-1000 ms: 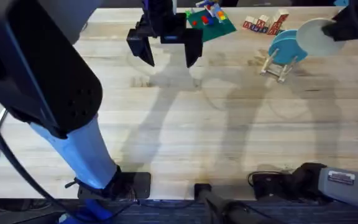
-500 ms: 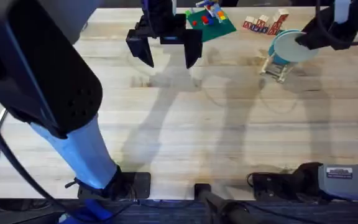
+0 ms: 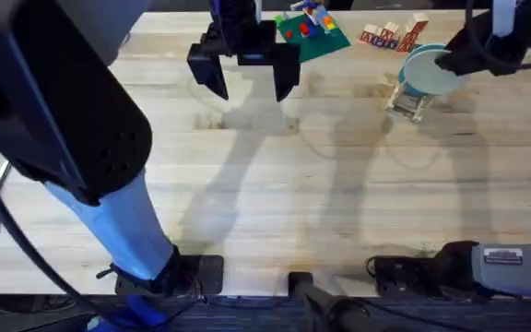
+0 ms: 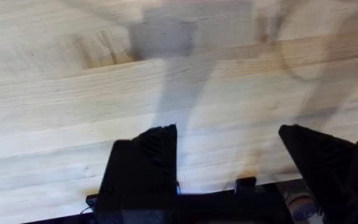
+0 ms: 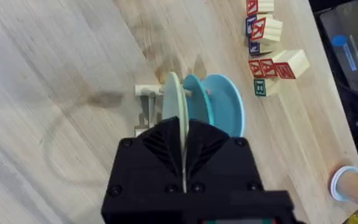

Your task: Pick up the plates from the table one by one and place each into a slot on the dish rack.

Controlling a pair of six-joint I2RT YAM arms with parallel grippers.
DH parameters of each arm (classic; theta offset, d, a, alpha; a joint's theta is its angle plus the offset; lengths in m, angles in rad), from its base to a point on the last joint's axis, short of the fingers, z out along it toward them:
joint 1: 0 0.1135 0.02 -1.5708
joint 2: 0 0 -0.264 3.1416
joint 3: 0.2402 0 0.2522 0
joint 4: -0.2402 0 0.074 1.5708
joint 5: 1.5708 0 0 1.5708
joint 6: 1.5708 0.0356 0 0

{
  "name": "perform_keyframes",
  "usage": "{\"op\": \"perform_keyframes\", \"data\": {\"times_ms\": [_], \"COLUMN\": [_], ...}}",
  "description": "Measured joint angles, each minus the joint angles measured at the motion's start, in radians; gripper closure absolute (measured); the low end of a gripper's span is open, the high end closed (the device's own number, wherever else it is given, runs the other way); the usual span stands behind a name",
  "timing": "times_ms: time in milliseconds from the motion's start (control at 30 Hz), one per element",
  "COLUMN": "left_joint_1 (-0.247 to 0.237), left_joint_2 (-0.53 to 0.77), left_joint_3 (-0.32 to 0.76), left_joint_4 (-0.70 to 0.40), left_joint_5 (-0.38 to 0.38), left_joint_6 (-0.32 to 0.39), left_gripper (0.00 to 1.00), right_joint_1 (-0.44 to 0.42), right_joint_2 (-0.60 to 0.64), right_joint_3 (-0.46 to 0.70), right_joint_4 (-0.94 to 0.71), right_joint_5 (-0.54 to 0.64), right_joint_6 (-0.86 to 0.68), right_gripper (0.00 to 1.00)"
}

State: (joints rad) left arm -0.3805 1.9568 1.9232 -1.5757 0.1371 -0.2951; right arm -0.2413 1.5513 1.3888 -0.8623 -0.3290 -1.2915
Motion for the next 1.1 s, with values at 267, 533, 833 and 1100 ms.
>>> {"op": "perform_keyframes", "data": {"times_ms": [267, 533, 833, 1100], "left_joint_1": [0.000, 0.000, 0.000, 0.000], "left_joint_2": [0.000, 0.000, 0.000, 0.000], "left_joint_3": [0.000, 0.000, 0.000, 0.000], "left_joint_4": [0.000, 0.000, 0.000, 0.000], "left_joint_5": [0.000, 0.000, 0.000, 0.000], "left_joint_6": [0.000, 0.000, 0.000, 0.000], "left_gripper": [0.005, 0.006, 0.006, 0.006], "right_joint_1": [0.000, 0.000, 0.000, 0.000], "right_joint_2": [0.012, 0.084, 0.122, 0.123], "right_joint_3": [0.000, 0.000, 0.000, 0.000], "right_joint_4": [0.000, 0.000, 0.000, 0.001], "right_joint_5": [0.000, 0.000, 0.000, 0.000], "right_joint_6": [-0.003, -0.003, -0.004, -0.005], "right_gripper": [0.970, 0.970, 0.970, 0.841]}}
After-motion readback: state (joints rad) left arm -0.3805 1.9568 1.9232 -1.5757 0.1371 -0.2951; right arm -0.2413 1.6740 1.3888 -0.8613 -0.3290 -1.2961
